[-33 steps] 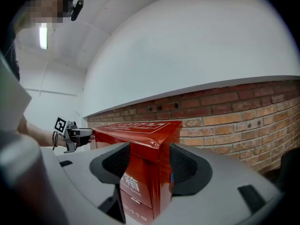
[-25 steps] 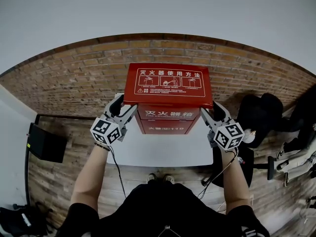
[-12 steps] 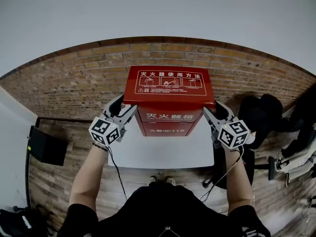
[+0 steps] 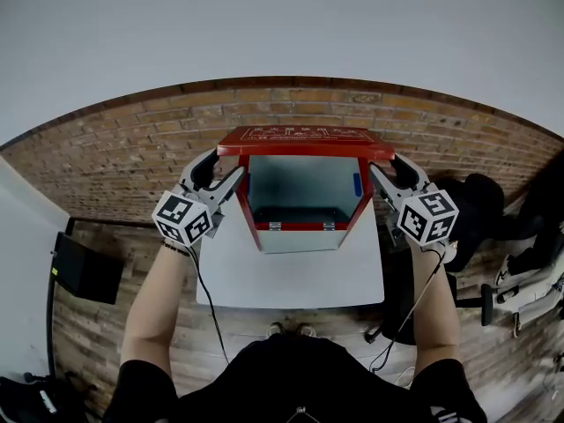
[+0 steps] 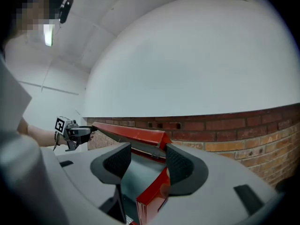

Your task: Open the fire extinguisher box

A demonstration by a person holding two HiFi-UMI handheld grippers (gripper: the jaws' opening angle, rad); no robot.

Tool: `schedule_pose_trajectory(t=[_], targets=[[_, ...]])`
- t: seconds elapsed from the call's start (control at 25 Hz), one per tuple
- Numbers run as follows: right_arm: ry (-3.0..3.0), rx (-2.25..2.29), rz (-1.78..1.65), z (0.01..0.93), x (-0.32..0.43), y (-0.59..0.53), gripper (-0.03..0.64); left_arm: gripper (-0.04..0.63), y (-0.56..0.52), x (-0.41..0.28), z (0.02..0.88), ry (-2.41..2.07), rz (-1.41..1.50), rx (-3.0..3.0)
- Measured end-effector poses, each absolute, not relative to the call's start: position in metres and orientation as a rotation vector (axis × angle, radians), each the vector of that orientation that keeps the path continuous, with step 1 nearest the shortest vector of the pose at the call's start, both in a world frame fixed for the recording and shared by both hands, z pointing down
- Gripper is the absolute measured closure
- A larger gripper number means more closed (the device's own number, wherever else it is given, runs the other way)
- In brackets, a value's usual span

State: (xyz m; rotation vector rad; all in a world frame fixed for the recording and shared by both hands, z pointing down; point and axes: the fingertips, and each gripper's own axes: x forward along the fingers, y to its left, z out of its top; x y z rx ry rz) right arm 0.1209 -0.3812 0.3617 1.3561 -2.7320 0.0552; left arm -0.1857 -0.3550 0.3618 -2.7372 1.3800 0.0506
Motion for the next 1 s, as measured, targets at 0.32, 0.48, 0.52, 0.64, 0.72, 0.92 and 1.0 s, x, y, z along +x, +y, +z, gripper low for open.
schedule_pose_trajectory(t=[0.32, 0.48, 0.52, 0.64, 0.72, 0.92, 1.0], targets=[[-2.654, 1.527, -0.051, 0.336, 0.13, -0.415, 0.478, 0.297, -0.382, -0.189, 0.338, 1.379, 0.001, -2.619], [-2.611, 1.585, -0.095, 0.327, 0.134, -0.43, 0.527, 0.391, -0.397, -0.198, 0.33, 1.453, 0.012, -2.563], [-2.603, 1.592, -0.102, 0.325, 0.135, -0.433, 0.533, 0.408, -0.401, -0.2, 0.327, 1.473, 0.018, -2.551], [-2.579, 1.61, -0.122, 0.318, 0.135, -0.443, 0.55, 0.456, -0.414, -0.206, 0.319, 1.526, 0.027, -2.523], [-2.557, 1.62, -0.14, 0.316, 0.136, -0.449, 0.557, 0.479, -0.421, -0.208, 0.315, 1.555, 0.024, -2.506], [-2.538, 1.628, -0.177, 0.309, 0.135, -0.465, 0.558, 0.502, -0.438, -0.211, 0.308, 1.606, 0.03, -2.487], [-2.532, 1.628, -0.185, 0.305, 0.134, -0.472, 0.56, 0.502, -0.445, -0.211, 0.305, 1.624, 0.029, -2.484]])
